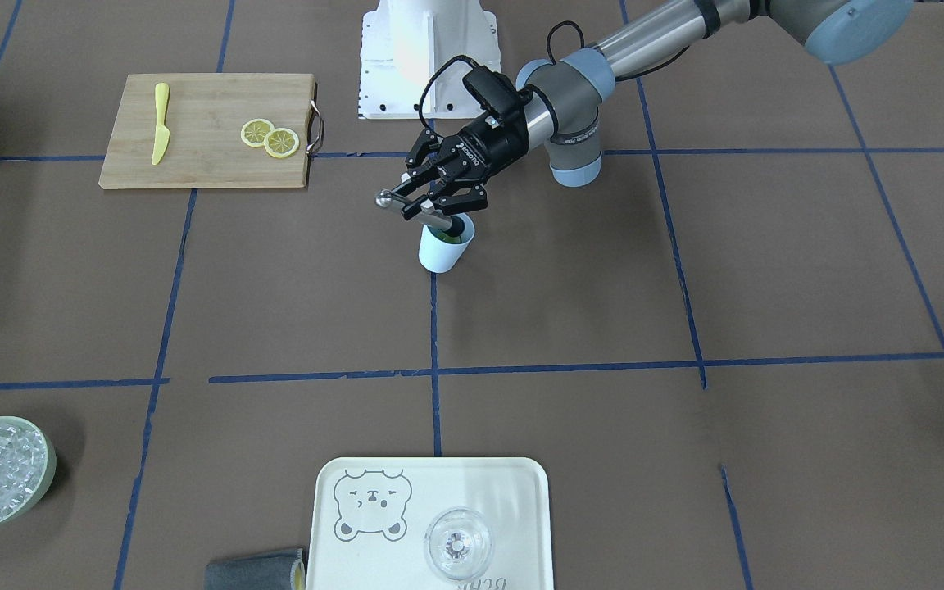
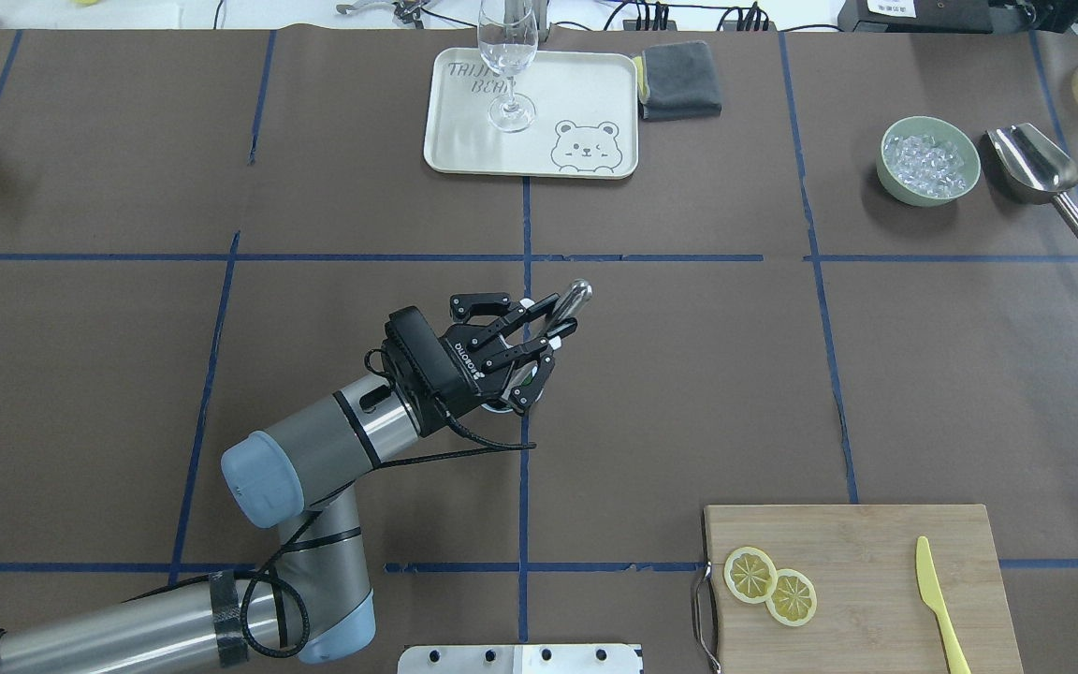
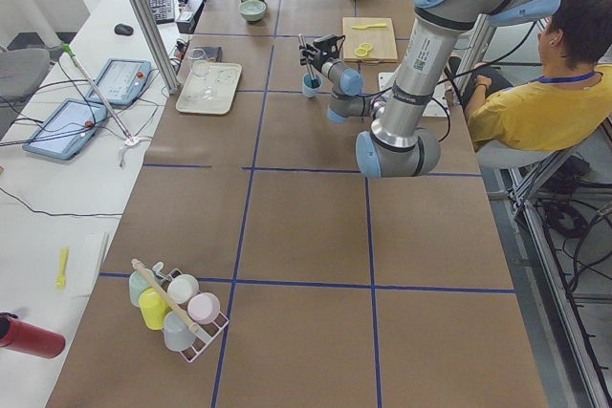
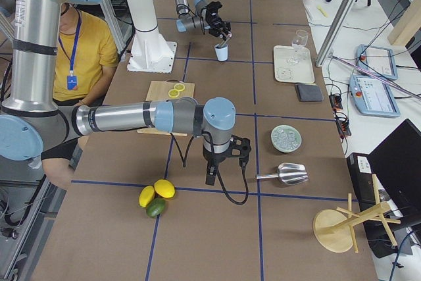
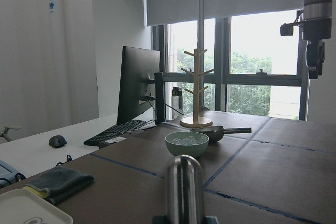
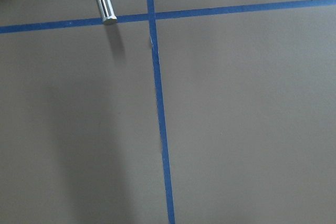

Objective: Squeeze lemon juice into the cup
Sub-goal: 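Press the muddler down onto the lemon inside the cup with the left gripper, then lift the muddler out of the cup and carry it back with the left gripper, then stand the muddler upright on the table and open the left gripper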

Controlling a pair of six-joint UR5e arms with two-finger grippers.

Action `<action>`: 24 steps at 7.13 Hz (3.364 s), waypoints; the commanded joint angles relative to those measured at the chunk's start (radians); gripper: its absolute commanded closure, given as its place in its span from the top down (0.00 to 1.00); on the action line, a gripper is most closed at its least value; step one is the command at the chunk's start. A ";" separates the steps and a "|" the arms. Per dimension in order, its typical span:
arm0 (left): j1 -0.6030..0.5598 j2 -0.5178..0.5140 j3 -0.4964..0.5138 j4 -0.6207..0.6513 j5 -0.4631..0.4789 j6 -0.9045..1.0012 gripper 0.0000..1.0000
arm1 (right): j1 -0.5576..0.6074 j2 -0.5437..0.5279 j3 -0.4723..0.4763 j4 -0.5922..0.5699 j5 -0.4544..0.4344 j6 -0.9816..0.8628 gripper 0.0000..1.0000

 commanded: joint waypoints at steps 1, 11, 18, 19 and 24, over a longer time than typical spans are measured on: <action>-0.021 -0.004 -0.080 0.000 -0.012 -0.002 0.00 | 0.000 0.002 0.000 0.000 0.000 0.000 1.00; -0.263 0.129 -0.468 1.024 -0.161 -0.101 0.00 | 0.000 -0.002 -0.005 0.000 0.002 -0.002 1.00; -0.550 0.412 -0.542 1.546 -0.591 -0.217 0.00 | 0.000 0.002 -0.011 0.002 0.002 0.000 1.00; -0.549 0.433 -0.537 1.537 -0.591 -0.430 0.00 | 0.000 0.003 -0.009 0.002 0.002 -0.002 1.00; -0.536 0.523 -0.434 1.291 -0.586 -0.708 0.00 | 0.000 -0.002 -0.014 0.078 0.003 -0.003 1.00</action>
